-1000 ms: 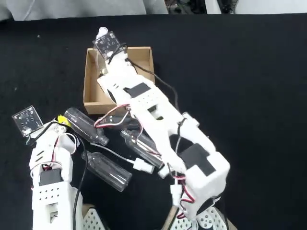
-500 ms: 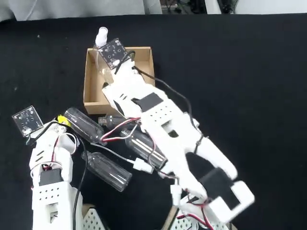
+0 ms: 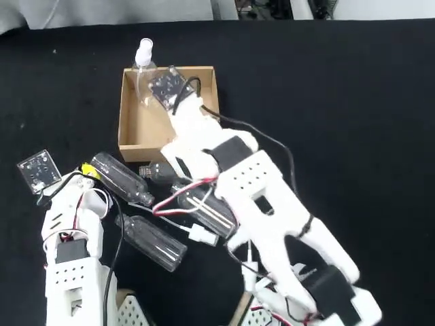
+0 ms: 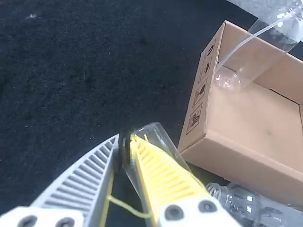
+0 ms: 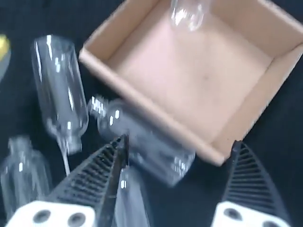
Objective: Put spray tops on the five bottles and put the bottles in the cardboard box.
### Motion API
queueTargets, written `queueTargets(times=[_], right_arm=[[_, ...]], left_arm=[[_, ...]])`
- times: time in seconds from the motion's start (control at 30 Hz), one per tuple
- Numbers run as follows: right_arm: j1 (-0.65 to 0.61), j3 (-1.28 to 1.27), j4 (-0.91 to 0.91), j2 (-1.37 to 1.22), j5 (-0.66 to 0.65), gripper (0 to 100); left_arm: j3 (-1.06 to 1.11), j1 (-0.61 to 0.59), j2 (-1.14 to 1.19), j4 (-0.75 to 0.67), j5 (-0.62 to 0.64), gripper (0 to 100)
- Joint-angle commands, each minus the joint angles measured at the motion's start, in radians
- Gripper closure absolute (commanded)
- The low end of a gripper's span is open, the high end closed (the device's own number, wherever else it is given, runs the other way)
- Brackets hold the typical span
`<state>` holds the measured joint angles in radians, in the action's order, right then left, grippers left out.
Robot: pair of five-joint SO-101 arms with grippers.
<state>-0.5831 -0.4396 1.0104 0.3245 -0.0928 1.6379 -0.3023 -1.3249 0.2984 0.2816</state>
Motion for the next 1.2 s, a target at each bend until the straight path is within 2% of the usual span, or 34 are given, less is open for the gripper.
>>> queueTargets(times=[0.0,0.27,0.47,0.57,0.77,1.17], right_arm=[[-0.015,-0.044,0.043,0.119,-0.032,70.1],[-0.021,-0.231,0.048,0.346,-0.034,70.1],[-0.031,-0.3,0.055,0.412,-0.055,70.1],[-0.087,-0.298,0.092,0.392,-0.101,70.1],[-0.204,-0.298,0.118,0.332,-0.101,70.1],[-0.216,-0.2,0.155,0.081,-0.101,70.2]], left_arm=[[-0.019,-0.008,-0.014,-0.026,-0.008,97],[-0.019,-0.008,-0.014,-0.026,-0.008,97],[-0.018,-0.008,-0.014,-0.026,-0.008,97],[-0.018,-0.008,-0.014,-0.026,-0.008,97],[-0.018,-0.008,-0.014,-0.026,-0.008,97],[-0.018,-0.008,-0.014,-0.026,-0.009,97]])
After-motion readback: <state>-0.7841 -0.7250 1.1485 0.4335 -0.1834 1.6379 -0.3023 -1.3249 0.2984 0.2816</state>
